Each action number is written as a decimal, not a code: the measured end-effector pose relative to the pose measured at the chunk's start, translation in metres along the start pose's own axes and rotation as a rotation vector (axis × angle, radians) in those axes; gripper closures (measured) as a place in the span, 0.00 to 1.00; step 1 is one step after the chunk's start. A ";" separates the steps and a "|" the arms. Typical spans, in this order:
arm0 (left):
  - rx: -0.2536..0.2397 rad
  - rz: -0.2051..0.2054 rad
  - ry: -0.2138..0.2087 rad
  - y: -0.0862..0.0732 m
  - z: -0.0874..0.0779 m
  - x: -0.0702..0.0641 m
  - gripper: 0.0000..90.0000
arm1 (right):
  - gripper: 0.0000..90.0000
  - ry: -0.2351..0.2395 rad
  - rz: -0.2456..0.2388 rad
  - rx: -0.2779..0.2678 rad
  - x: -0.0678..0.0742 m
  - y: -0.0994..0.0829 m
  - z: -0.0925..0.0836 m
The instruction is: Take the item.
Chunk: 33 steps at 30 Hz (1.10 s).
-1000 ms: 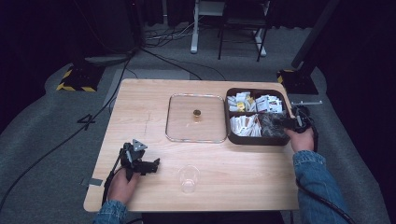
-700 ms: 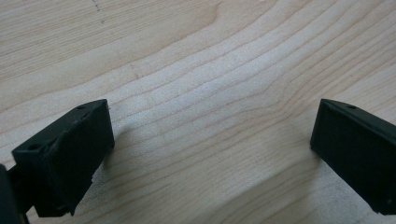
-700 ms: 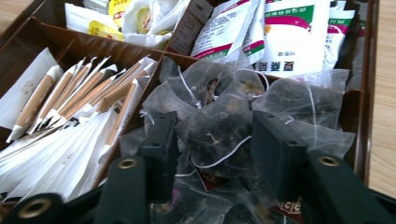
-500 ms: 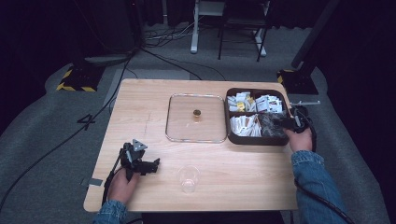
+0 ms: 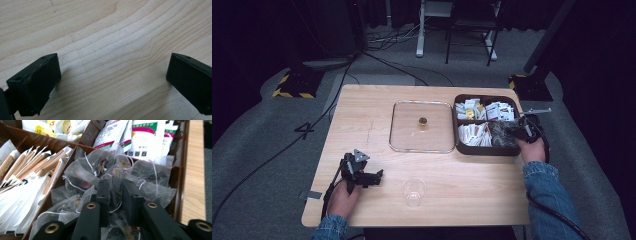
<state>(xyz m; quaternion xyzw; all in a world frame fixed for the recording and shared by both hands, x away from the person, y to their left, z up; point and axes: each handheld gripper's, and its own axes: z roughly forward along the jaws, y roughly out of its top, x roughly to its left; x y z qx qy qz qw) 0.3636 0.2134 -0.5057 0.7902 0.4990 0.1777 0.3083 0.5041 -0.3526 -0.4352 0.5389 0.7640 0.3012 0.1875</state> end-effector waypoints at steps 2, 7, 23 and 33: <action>0.000 0.000 0.000 0.000 0.000 0.000 0.00 | 0.86 -0.005 -0.009 -0.010 0.000 0.001 -0.002; 0.000 0.000 0.000 0.000 0.000 0.000 0.00 | 0.87 0.006 -0.005 -0.048 -0.001 0.004 -0.012; 0.000 0.000 0.000 0.000 0.000 0.000 0.00 | 0.87 0.120 0.007 -0.172 0.005 0.016 -0.045; 0.000 0.000 0.000 0.000 0.000 0.000 0.00 | 0.87 0.197 -0.003 -0.226 0.014 0.018 -0.061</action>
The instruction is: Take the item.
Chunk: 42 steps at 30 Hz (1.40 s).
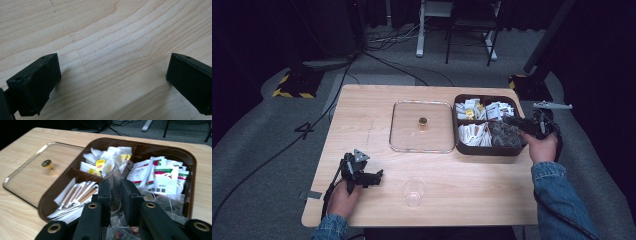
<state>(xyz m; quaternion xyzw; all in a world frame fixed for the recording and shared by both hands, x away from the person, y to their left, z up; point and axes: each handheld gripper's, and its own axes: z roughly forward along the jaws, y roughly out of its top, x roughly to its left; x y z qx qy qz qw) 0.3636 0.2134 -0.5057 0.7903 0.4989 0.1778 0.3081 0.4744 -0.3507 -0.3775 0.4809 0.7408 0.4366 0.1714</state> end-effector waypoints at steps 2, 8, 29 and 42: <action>0.000 0.000 0.000 0.000 0.000 0.000 0.00 | 0.87 0.010 -0.005 -0.002 0.004 0.001 -0.003; 0.001 0.000 0.002 0.000 0.000 0.000 0.00 | 0.87 0.034 -0.028 -0.020 0.014 0.006 -0.012; 0.000 -0.004 0.003 0.000 0.000 -0.001 0.00 | 0.87 0.262 -0.174 -0.066 0.096 0.017 -0.027; 0.001 -0.004 0.006 0.000 0.000 -0.001 0.00 | 0.87 0.423 -0.283 -0.050 0.159 0.019 -0.023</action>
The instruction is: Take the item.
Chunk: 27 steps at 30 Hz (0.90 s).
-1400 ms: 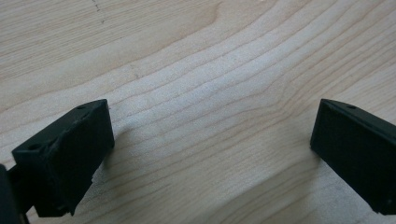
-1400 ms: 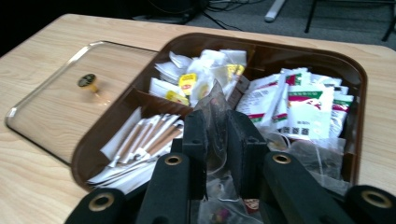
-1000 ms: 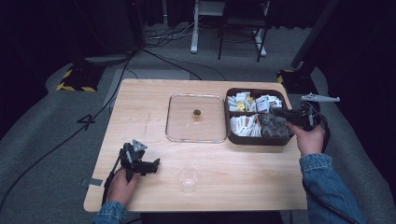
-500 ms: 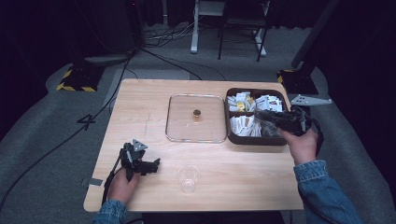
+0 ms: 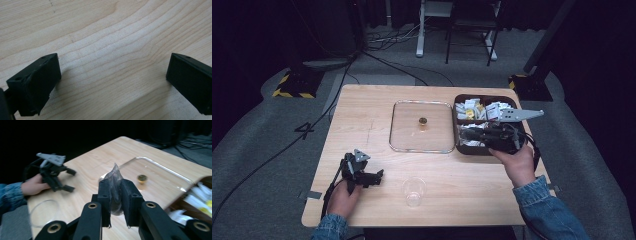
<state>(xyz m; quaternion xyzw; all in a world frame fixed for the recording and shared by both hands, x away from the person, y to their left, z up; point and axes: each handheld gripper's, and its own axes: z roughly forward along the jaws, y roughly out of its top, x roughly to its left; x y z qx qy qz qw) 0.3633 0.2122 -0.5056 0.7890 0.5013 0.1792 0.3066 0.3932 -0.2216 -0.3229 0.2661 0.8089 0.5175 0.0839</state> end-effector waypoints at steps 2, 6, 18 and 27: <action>0.003 0.003 0.003 0.000 -0.001 0.000 0.00 | 0.87 0.045 -0.024 0.013 0.013 0.002 0.009; 0.002 0.002 0.005 -0.001 -0.001 0.000 0.00 | 0.87 0.086 -0.041 0.022 0.026 0.004 0.017; 0.001 0.001 0.002 -0.001 -0.001 0.000 0.00 | 0.87 0.219 -0.088 0.050 0.067 0.002 0.041; 0.000 0.000 -0.001 0.000 0.000 0.000 0.00 | 0.87 0.281 -0.093 0.084 0.083 -0.006 0.059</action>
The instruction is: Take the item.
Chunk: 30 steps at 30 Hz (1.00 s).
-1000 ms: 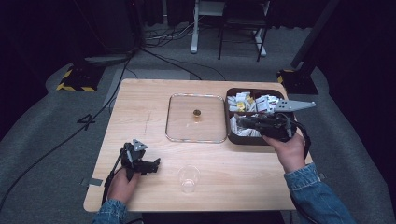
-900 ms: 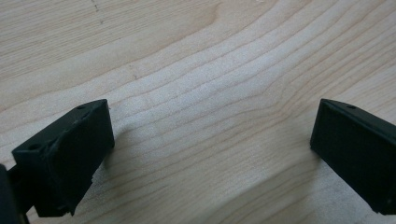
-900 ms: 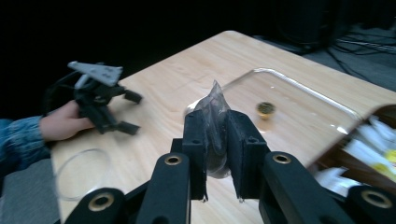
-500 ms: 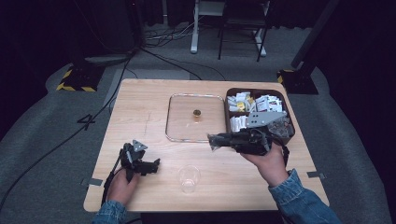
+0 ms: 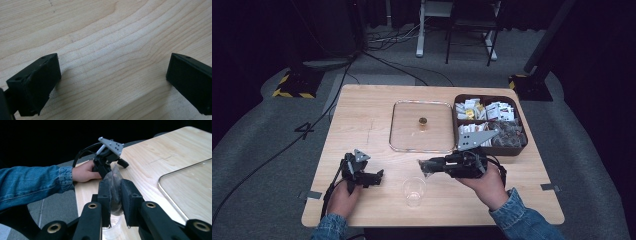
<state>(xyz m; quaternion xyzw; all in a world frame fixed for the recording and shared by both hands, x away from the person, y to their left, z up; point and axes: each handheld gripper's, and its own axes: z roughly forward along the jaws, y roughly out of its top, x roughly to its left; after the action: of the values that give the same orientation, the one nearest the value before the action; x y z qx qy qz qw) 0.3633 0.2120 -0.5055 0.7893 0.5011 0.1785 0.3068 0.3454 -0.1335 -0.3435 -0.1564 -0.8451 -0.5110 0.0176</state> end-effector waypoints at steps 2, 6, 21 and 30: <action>0.001 -0.001 -0.001 0.000 0.000 0.000 0.00 | 0.87 0.015 0.000 0.009 0.002 -0.002 0.008; 0.000 -0.002 0.001 0.000 0.000 0.000 0.00 | 0.87 0.025 -0.001 0.020 0.004 -0.005 0.015; 0.000 0.000 0.000 0.000 0.000 0.000 0.00 | 0.87 0.046 -0.015 0.089 0.013 -0.023 0.050; -0.001 -0.001 0.002 0.000 0.000 0.000 0.00 | 0.87 0.057 0.001 0.124 0.011 -0.033 0.062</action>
<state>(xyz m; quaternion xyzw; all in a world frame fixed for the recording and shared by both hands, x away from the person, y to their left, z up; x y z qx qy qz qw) 0.3632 0.2119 -0.5056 0.7887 0.5015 0.1795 0.3069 0.3336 -0.0910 -0.3990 -0.1409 -0.8742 -0.4618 0.0518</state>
